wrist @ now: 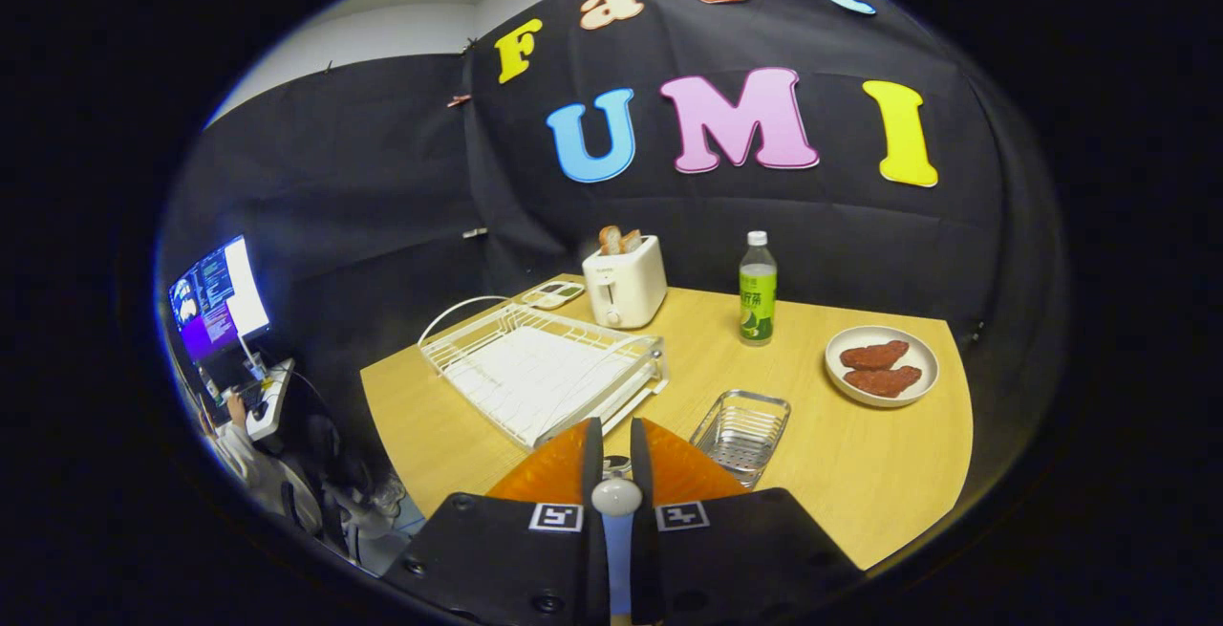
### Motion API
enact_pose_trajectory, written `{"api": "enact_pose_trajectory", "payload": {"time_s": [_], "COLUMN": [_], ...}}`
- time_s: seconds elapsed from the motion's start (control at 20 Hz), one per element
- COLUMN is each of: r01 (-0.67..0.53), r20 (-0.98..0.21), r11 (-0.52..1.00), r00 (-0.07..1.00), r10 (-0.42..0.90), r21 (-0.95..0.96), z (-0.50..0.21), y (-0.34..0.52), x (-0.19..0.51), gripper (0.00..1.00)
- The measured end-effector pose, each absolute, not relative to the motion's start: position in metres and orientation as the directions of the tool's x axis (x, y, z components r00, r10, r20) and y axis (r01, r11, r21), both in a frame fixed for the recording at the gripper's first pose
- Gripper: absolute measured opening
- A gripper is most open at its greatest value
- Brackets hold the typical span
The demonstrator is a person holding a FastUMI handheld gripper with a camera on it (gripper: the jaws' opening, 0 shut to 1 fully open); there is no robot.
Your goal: Take the plate from the dish rack, then take the spoon from the basket and place it into the plate.
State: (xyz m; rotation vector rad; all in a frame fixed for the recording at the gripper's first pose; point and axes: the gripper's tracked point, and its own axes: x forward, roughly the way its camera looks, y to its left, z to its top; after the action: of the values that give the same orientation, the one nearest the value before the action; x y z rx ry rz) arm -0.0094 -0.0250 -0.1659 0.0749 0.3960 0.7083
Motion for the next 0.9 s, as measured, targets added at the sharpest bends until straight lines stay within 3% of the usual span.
{"api": "enact_pose_trajectory", "payload": {"time_s": [0.35, 0.9], "r01": [-0.642, -0.637], "r20": [-0.435, -0.488], "r11": [0.741, 0.745], "r00": [0.619, 0.595], "r10": [0.653, 0.639], "r21": [0.199, 0.198], "z": [-0.233, -0.251], "y": [-0.005, -0.015], "x": [-0.022, -0.028], "gripper": [0.13, 0.18]}}
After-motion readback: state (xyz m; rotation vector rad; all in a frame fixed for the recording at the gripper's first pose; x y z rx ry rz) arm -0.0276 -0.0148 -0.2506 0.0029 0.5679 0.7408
